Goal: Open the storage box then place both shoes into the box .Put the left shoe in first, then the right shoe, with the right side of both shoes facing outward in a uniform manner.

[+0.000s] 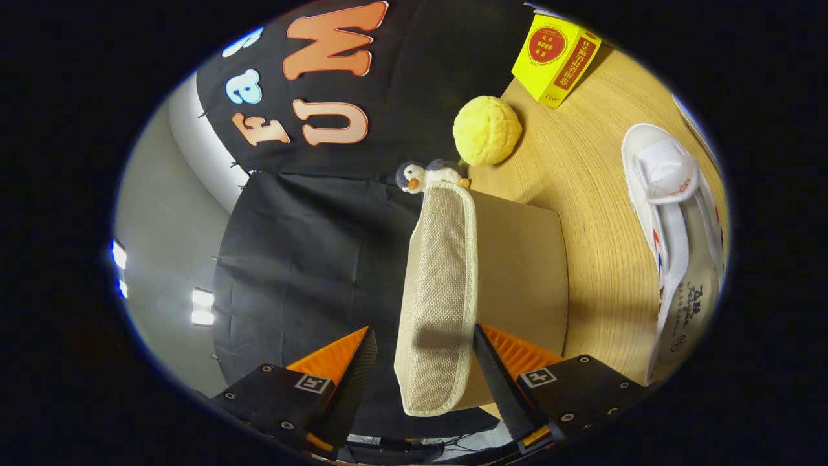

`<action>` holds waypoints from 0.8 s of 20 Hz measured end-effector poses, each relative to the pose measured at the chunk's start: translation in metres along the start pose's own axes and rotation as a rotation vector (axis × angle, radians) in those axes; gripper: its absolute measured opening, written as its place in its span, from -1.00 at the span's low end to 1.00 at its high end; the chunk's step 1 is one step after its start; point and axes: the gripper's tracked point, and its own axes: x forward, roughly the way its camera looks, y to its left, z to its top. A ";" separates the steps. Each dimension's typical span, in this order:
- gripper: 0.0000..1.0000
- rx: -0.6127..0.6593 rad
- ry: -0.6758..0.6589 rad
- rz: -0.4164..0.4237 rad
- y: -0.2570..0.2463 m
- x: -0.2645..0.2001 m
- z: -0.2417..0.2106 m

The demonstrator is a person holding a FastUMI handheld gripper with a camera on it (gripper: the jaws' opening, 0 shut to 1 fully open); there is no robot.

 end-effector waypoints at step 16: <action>0.14 -0.303 -0.013 0.007 0.135 0.065 -0.016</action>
